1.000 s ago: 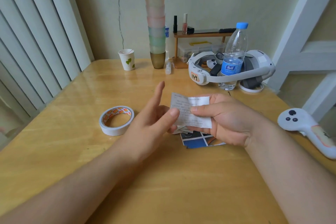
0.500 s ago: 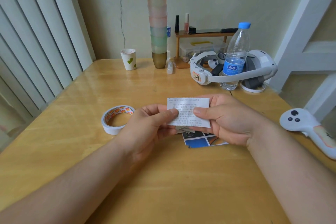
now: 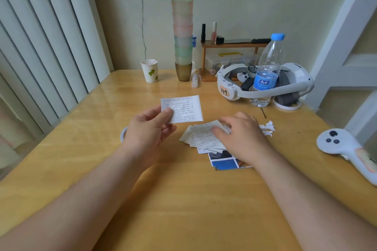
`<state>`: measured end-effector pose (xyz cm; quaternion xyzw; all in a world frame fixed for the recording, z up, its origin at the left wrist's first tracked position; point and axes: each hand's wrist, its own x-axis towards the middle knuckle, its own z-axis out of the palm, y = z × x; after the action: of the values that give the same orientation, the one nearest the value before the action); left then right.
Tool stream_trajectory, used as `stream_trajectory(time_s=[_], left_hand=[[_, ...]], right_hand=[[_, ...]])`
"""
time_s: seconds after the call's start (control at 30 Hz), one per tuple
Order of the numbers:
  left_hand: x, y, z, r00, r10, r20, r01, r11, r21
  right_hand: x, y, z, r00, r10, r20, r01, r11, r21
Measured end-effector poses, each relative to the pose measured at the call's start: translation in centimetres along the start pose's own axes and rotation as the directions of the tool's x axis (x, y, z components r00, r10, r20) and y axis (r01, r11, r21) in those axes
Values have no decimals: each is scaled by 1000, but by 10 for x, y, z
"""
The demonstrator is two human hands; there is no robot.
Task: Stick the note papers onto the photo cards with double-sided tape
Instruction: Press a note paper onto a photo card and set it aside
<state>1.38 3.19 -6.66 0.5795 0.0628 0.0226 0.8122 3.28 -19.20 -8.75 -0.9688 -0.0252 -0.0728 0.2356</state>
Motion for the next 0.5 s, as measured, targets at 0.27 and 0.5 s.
stream_trajectory(time_s=[0.27, 0.5], left_hand=[[-4, -3, 6, 1000, 11, 30, -11, 1000, 10], [-2, -3, 6, 1000, -3, 31, 4, 1000, -18]], right_hand=[[9, 2, 4, 984, 163, 73, -165, 986, 18], [7, 5, 1, 992, 125, -17, -118, 970, 212]])
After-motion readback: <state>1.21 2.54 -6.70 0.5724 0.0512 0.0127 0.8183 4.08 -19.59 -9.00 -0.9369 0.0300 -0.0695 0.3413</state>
